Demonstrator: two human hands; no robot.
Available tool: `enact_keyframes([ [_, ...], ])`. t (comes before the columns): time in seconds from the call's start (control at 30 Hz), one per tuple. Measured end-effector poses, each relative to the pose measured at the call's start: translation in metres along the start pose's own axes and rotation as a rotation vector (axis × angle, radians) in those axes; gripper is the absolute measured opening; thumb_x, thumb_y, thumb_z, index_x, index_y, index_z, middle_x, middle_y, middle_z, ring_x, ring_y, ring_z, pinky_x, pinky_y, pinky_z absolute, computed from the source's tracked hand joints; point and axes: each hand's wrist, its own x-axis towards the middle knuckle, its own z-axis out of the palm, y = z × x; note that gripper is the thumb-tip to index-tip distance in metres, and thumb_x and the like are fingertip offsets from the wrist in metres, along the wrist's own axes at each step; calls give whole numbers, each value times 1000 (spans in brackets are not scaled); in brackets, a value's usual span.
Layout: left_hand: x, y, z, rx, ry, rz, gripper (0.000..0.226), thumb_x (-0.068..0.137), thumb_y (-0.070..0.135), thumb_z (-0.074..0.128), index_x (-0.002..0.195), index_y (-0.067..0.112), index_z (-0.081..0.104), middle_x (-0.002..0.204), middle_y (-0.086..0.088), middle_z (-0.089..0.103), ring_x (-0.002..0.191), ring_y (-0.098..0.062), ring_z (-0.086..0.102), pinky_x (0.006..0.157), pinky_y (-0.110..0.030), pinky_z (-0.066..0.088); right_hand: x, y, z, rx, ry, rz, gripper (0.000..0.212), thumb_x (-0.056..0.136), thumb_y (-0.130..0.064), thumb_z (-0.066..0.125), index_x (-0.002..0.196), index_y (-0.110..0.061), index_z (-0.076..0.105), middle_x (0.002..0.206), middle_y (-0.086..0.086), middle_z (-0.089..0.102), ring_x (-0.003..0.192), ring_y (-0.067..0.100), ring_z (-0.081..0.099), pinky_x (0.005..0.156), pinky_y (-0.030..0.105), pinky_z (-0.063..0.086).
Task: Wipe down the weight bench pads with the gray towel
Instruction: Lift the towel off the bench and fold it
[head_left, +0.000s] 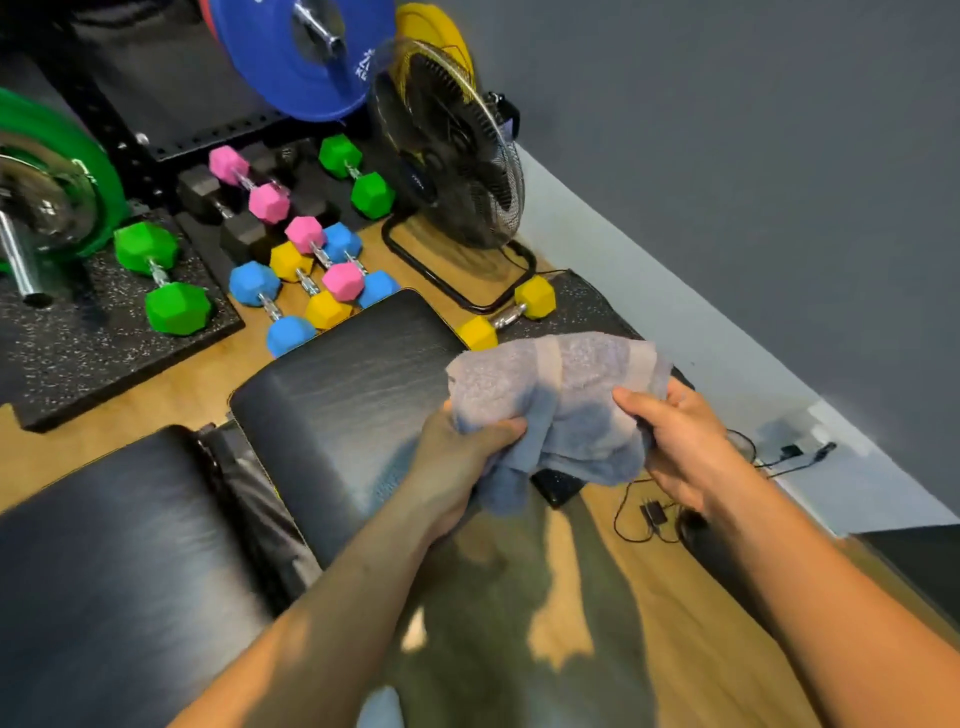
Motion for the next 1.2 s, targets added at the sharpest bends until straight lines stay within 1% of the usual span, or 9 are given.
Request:
enact_keyframes([
  [0.2,71,-56,78,163,4,28,38,78,10,72,115,9,62,108,-12,70,98,-26,66,78,-37,54,71,11,-92,-543,-23,-275,20,97,-12,48,111,-24,57,106,-4,64,96,-4,61,81,16,49],
  [0.33,103,-125,108,222,110,-22,36,85,10,69,119,17,60,115,-4,69,110,-23,64,91,-43,54,128,56,-147,-665,-38,-60,37,88,-22,60,124,-22,48,116,-4,60,106,17,58,92,38,48],
  [0.47,139,-197,129,195,184,-126,24,90,17,57,113,21,62,106,-1,71,95,-17,67,72,-32,54,179,120,-176,-664,-137,114,39,81,-11,60,116,-25,49,102,-7,63,96,15,60,84,35,49],
  [0.6,195,-276,103,118,283,-282,25,87,16,42,108,19,56,84,-9,56,70,-18,53,59,-30,40,247,193,-187,-818,-210,80,42,85,-9,52,124,-24,47,107,-4,59,100,19,58,86,35,47],
  [0.73,256,-339,71,99,408,-247,26,94,4,43,115,17,51,95,-9,61,77,-23,57,57,-31,45,320,257,-179,-959,-243,-80,36,89,-7,45,123,-18,44,102,-2,54,102,25,57,80,29,39],
  [0.9,306,-409,42,449,222,-299,88,82,3,65,146,35,13,113,-7,59,93,-22,60,72,-28,53,383,328,-173,-1349,-548,-125,76,90,-9,48,153,-28,9,156,12,16,140,33,27,112,38,28],
  [1.0,314,-433,33,962,111,-240,98,77,27,59,152,24,-6,156,-14,21,141,-30,27,114,-38,30,395,359,-182,-1691,-707,-207,72,94,-6,47,154,-21,10,160,14,-14,147,36,6,118,42,20],
  [1.07,315,-435,35,1163,105,-261,94,84,34,53,152,17,-10,161,-6,-9,148,-25,2,119,-33,10,398,366,-185,-1821,-701,-225,79,92,1,45,154,-25,3,157,11,-25,148,33,0,117,42,23],
  [1.2,318,-428,36,1165,137,-369,97,78,42,59,153,23,1,161,-2,1,145,-34,15,116,-40,22,391,361,-186,-1794,-684,-170,84,88,1,41,152,-32,-2,156,1,-31,148,29,-5,117,43,23],
])
